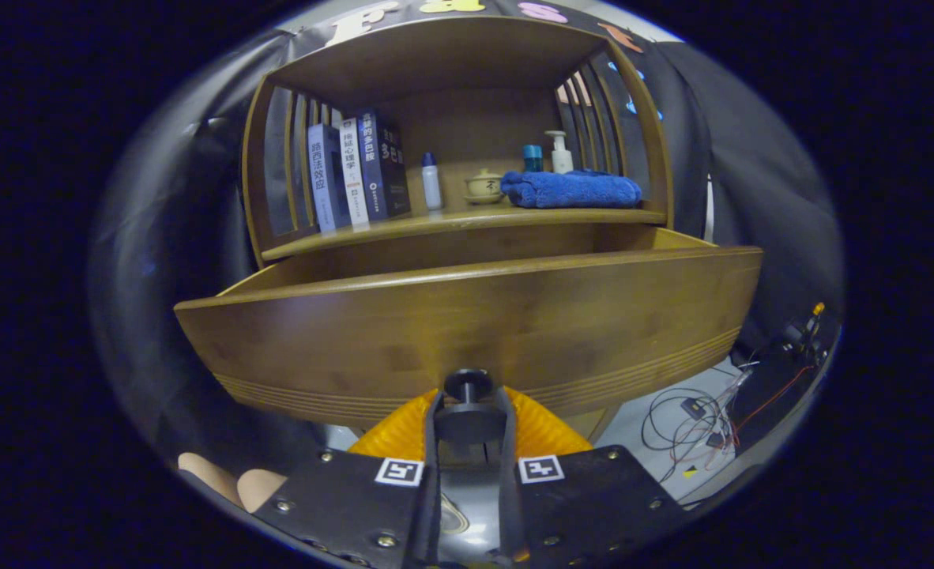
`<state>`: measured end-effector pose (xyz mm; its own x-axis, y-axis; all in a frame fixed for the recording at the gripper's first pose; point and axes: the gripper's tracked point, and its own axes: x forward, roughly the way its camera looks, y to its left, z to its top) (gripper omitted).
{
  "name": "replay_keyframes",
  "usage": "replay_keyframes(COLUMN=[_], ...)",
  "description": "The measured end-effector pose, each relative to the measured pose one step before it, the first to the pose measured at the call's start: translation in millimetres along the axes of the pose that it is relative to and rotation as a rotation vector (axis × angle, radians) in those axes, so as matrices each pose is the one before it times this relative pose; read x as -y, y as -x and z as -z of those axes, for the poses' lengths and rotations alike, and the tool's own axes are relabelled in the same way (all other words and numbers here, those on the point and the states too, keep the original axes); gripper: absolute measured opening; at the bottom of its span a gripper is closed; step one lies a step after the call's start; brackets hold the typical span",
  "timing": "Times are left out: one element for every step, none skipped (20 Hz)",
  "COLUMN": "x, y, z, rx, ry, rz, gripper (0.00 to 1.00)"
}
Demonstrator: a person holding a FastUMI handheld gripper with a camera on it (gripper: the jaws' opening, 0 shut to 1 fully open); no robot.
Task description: Pull open the drawer, take out the items inside it, and place them on the countertop above the cabinet.
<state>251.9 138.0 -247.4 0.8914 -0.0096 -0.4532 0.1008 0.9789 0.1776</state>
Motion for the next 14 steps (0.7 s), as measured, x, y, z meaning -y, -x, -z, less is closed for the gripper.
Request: replay_keyframes(x=[-0.65,0.23,0.24,-0.61,-0.78,1.97,-2.28,-0.79,0.64,-1.55,-0.05,0.62,1.18,0.66], y=[-0.9,-0.37,-2.51,1.84,-4.04,8.46,-0.93,3.45,-2.41,3.93,1.39,3.06,6.55,3.98], z=[0.9,1.27,1.71,-5.92,3.4,3.14,0.7,-1.77,1.05,-0.99,-0.49,-2.25,-1.35,-1.22], rx=[-0.00853,-0.00564,-0.01503,0.01265,-0.01824,0.00624,-0.00917,-0.00193,-0.00737,0.00108,0.00381,0.00157,0.00124,-0.00065], ry=[-0.00188,0.00311,0.00721,-0.00751,0.00053,0.00246,0.00198,-0.00204,-0.00761,-0.00702,-0.00247,0.00493,0.00565,0.00365], rz=[-0.0029,0.00136,-0.00193,-0.00182,0.00258,-0.00261,-0.00708,-0.00884,-0.00544,-0.00318,0.00119,0.00526,0.007,0.00424], gripper=[0.3,0.3,0.3,0.3,0.3,0.29,0.3,0.34,0.38,0.38,0.39,0.4,0.41,0.41])
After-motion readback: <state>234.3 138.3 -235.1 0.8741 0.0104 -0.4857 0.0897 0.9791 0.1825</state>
